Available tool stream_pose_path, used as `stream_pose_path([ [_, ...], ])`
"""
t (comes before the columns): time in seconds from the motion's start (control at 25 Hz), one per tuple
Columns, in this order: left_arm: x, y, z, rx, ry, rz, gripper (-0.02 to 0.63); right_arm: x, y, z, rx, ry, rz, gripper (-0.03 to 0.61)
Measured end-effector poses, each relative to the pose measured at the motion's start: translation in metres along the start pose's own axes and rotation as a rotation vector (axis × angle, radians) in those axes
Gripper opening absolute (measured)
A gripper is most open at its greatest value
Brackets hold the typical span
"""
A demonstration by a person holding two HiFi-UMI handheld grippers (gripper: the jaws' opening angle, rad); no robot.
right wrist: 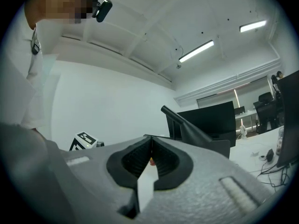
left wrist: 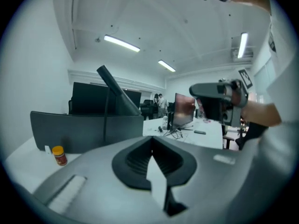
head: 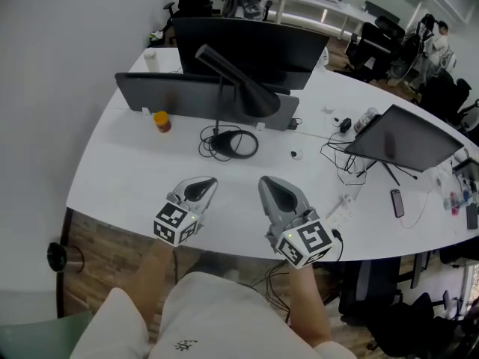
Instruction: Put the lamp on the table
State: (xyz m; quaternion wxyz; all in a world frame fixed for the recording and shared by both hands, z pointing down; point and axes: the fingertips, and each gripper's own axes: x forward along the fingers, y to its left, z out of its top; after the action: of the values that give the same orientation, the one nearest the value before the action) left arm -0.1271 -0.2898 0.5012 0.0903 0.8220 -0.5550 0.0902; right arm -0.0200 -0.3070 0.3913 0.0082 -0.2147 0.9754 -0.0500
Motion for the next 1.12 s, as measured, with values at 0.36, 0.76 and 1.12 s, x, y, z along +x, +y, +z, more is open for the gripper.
stream_pose_path([
  [0.36, -0.027, -0.029, 0.016, -0.008, -0.028, 0.000, -0.005, -0.052, 0.016, -0.010, -0.007, 0.010, -0.004, 0.002],
  [0.76, -0.056, -0.025, 0.032, 0.032, -0.069, -0.010, -0.005, -0.064, 0.027, -0.016, 0.003, -0.015, -0.042, 0.002],
  [1.12, -0.084, -0.004, 0.030, 0.021, -0.070, -0.055, -0.005, -0.048, 0.046, -0.006, -0.026, -0.023, -0.095, 0.002],
])
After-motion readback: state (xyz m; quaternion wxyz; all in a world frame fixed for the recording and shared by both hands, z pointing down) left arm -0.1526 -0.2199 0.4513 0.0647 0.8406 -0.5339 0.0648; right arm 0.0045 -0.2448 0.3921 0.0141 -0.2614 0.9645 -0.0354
